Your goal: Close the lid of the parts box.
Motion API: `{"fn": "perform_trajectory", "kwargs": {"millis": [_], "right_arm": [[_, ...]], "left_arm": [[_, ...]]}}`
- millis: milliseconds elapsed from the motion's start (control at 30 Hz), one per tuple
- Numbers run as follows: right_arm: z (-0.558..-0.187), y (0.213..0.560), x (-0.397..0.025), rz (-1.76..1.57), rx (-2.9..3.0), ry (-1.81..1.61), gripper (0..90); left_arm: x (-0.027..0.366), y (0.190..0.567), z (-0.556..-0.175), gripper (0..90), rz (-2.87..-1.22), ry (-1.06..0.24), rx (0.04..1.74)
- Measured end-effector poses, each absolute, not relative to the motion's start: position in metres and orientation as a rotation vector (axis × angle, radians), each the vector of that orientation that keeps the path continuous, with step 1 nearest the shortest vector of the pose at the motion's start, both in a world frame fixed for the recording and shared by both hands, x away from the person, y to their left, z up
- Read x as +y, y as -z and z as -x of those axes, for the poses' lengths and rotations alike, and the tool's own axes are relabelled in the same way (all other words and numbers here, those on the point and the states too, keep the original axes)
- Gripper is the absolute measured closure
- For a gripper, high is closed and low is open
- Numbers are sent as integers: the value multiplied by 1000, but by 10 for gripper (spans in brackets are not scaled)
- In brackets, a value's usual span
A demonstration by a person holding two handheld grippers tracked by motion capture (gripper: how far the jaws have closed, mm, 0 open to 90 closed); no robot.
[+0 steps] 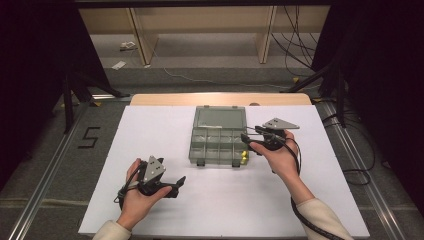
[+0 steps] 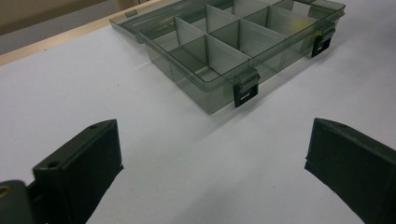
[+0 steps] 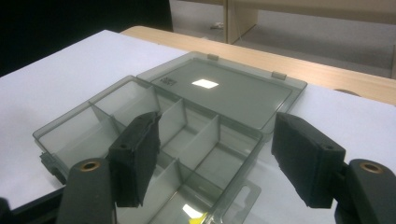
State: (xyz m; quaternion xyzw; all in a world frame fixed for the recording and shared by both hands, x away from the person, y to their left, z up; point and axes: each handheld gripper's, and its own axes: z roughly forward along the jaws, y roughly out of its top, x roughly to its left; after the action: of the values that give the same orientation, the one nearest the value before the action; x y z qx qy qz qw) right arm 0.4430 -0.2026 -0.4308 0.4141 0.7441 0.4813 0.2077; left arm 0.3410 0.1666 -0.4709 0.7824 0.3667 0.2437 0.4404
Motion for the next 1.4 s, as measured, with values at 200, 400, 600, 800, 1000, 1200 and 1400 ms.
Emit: {"fn": "perform_trajectory", "kwargs": {"millis": [200,400,600,800,1000,1200,1400], "right_arm": [[-444,431,-207,-1172,2062,-1352,336],[-446,434,-212,-1189,2044,-1352,339],[-448,433,-215,-1202,2029,-1340,343],[-452,434,-214,-1220,2019,-1307,367],[-476,439,-210,-1292,1997,-1277,417],[-513,445,-202,-1389,2008,-1215,522],[-548,450,-195,-1482,2027,-1107,631]], "left_arm": [[168,470,-343,45,-1913,-586,941],[165,469,-342,47,-1912,-572,938],[165,471,-341,49,-1914,-570,937],[166,470,-340,52,-1912,-571,933],[165,471,-339,54,-1910,-557,930],[163,470,-338,56,-1910,-552,920],[161,471,-338,56,-1920,-542,909]]}}
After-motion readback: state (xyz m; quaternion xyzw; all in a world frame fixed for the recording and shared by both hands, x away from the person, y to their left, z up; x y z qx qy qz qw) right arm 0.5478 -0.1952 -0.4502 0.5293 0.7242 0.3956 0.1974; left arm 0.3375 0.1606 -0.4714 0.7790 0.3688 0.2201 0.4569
